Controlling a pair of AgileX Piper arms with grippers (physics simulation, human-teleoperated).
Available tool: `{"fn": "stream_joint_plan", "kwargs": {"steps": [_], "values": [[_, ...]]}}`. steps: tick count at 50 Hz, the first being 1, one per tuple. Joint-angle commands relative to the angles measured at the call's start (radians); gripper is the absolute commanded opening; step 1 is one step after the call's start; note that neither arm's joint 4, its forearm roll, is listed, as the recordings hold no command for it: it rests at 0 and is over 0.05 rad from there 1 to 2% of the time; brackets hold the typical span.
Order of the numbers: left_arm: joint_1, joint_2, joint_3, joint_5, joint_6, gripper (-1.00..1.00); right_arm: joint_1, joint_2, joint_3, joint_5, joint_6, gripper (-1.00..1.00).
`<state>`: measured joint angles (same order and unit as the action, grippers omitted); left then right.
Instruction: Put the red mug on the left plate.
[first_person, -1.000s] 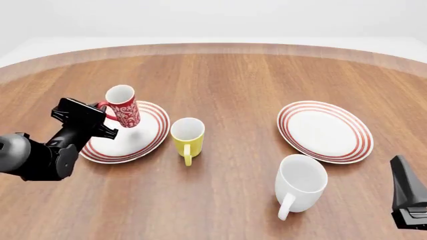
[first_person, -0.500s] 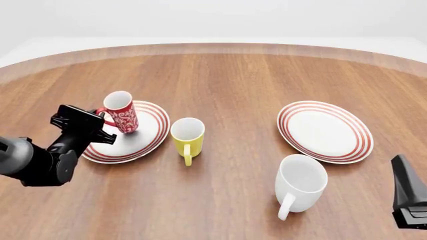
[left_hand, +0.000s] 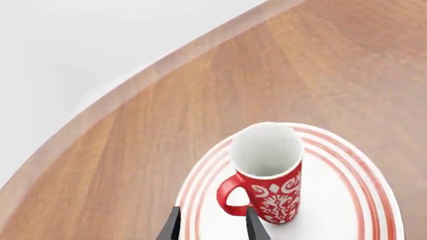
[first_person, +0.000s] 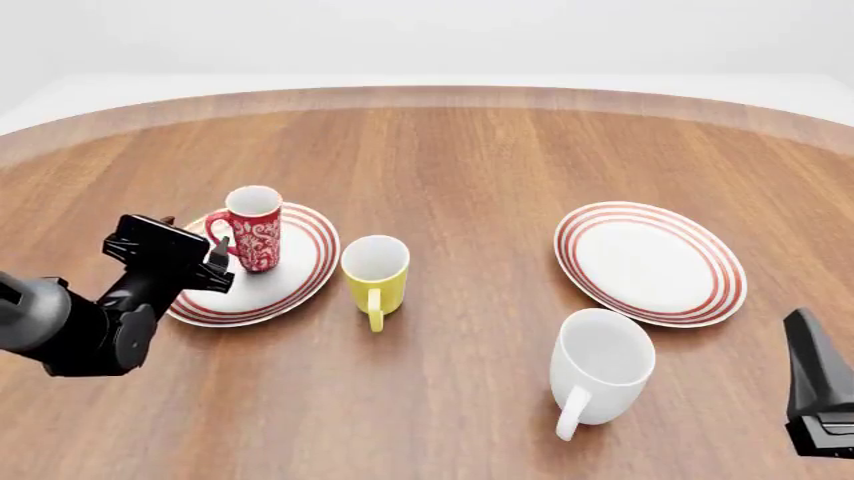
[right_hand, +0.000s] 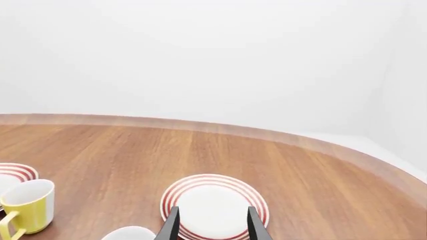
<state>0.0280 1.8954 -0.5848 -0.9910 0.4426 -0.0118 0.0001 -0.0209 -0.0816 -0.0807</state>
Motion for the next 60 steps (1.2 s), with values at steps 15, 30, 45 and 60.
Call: {"fn": "stream_joint_plan", "kwargs": {"steps": [15,30,45,60], "values": [[-0.014,-0.018,0.010,0.020,-0.030,1.00,-0.005,0.000,0.001,0.001,-0.001,1.00],[-0.032,-0.100,0.084,0.019,-0.061,1.00,0.002,0.000,-0.001,0.004,-0.007,1.00],[-0.054,-0.186,0.148,0.025,-0.083,1.00,0.003,0.000,0.006,0.002,-0.013,1.00],[-0.115,-0.301,0.234,0.047,-0.130,1.00,0.009,0.000,0.007,0.000,-0.020,1.00]]}}
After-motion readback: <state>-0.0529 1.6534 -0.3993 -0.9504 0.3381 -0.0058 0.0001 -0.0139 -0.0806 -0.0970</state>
